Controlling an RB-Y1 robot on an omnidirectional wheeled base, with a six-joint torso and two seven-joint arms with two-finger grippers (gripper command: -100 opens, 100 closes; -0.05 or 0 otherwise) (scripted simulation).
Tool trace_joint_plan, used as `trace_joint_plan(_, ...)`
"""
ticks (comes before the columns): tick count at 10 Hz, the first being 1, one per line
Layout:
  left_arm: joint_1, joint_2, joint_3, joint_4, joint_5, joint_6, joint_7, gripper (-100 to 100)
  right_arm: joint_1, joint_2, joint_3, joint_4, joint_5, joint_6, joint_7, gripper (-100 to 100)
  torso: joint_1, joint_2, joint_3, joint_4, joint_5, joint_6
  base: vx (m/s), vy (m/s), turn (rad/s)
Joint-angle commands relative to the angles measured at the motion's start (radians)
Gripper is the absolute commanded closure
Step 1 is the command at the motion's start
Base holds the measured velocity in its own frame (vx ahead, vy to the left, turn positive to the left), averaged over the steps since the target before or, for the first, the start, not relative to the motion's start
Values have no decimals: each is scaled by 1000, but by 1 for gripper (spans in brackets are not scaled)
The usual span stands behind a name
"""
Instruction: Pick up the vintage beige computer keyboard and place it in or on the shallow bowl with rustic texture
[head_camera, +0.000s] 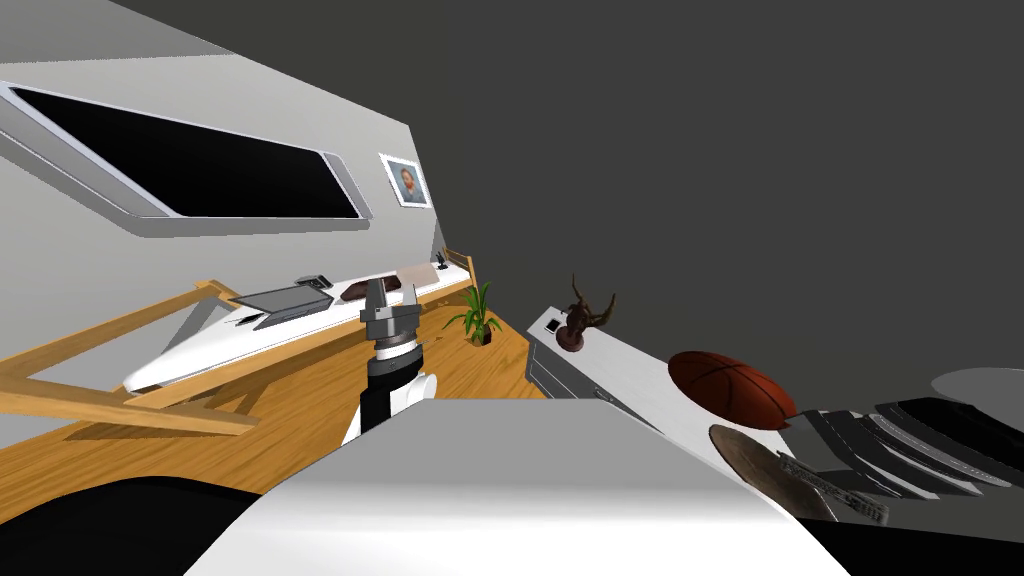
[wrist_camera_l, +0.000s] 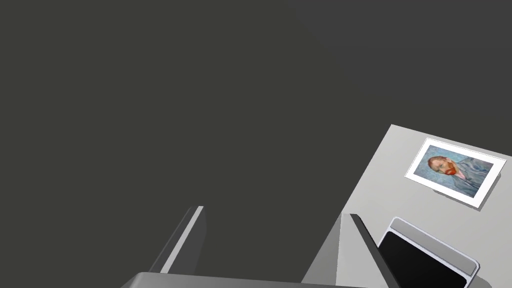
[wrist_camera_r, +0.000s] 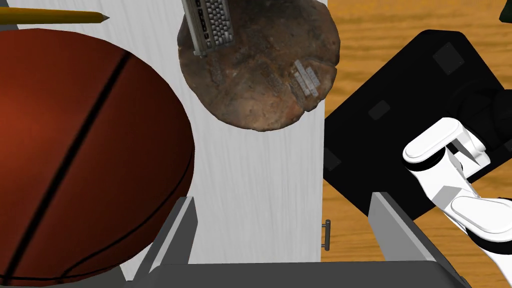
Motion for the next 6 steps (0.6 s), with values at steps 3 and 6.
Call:
trace_joint_plan(3,0,0,0,0,0,0,0,0,0,0,0,0,0,0,0,0,-3,0,0,0,-1,0,0,2,0)
trace_joint_plan(6,0,0,0,0,0,0,0,0,0,0,0,0,0,0,0,0,-3,0,0,0,-1,0,0,0,0)
